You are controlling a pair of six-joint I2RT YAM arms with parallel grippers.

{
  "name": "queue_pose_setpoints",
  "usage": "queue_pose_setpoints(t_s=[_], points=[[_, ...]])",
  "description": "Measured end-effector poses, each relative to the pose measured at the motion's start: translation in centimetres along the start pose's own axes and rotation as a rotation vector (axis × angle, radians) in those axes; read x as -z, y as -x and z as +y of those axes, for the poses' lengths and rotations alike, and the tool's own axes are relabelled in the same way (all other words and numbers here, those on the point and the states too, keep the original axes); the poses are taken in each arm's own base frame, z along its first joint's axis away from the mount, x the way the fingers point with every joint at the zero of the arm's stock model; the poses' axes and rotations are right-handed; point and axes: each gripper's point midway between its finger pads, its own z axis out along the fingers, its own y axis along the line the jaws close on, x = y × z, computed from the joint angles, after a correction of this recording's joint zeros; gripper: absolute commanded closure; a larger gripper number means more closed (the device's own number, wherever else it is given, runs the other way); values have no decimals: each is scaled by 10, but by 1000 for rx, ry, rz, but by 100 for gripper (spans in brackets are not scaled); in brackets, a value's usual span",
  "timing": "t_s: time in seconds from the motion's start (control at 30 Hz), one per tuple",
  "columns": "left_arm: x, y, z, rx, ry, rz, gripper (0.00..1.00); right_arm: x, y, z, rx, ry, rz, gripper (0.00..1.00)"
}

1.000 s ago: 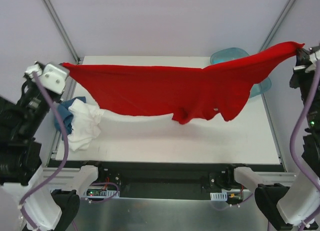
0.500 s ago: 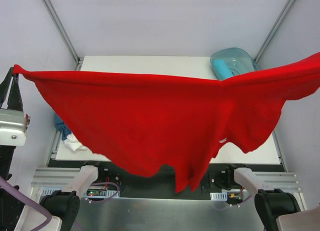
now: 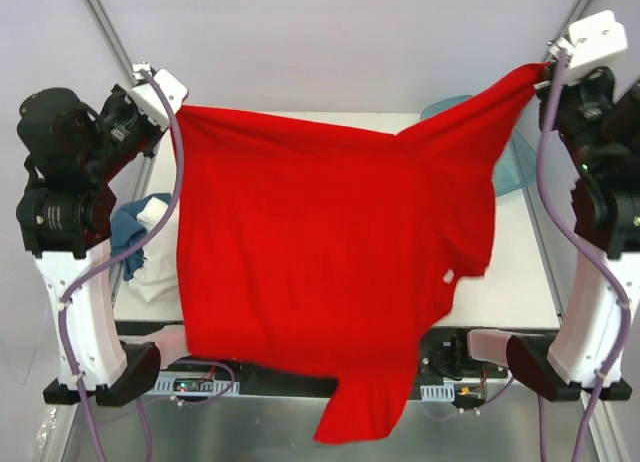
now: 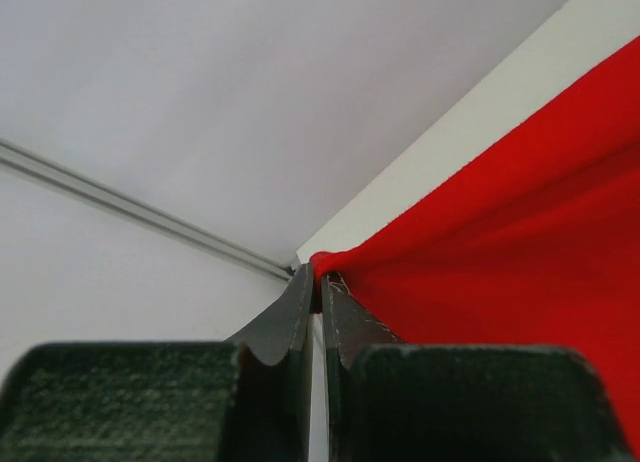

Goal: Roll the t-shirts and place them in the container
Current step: Flatten out the T-shirt at the center of the board.

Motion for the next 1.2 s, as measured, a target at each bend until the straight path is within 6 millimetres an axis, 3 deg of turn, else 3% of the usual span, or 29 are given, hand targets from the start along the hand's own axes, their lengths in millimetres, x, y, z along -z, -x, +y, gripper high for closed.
queue_pose_setpoints(t_s=[0.07,0.17,0.37,0.5,0.67,0.83,1.0,1.13,1.2], points=[[-9,4,3,2,-14,-9,100,-19,-17,7,16,25,51,99],[-5,17,7,-9,-12,-47,100,-26,-27,10,60,40,74,99],[34,54,19,-52,66,-147,100,0,-1,-4,163,-10,-29,100],[65,68,19,-49,123,-190,100,33,21,-14,170,-57,-107,99],[105,71,7,-46,170,-222,100,77,48,-25,122,-102,-183,99],[144,88,7,-75,236,-280,100,140,91,-45,107,-196,-321,99],[181,125,21,-126,319,-381,100,207,110,-57,122,-306,-416,99],[198,144,29,-173,368,-441,100,232,127,-65,141,-391,-475,99],[195,145,30,-185,369,-442,100,229,132,-68,146,-409,-488,99]])
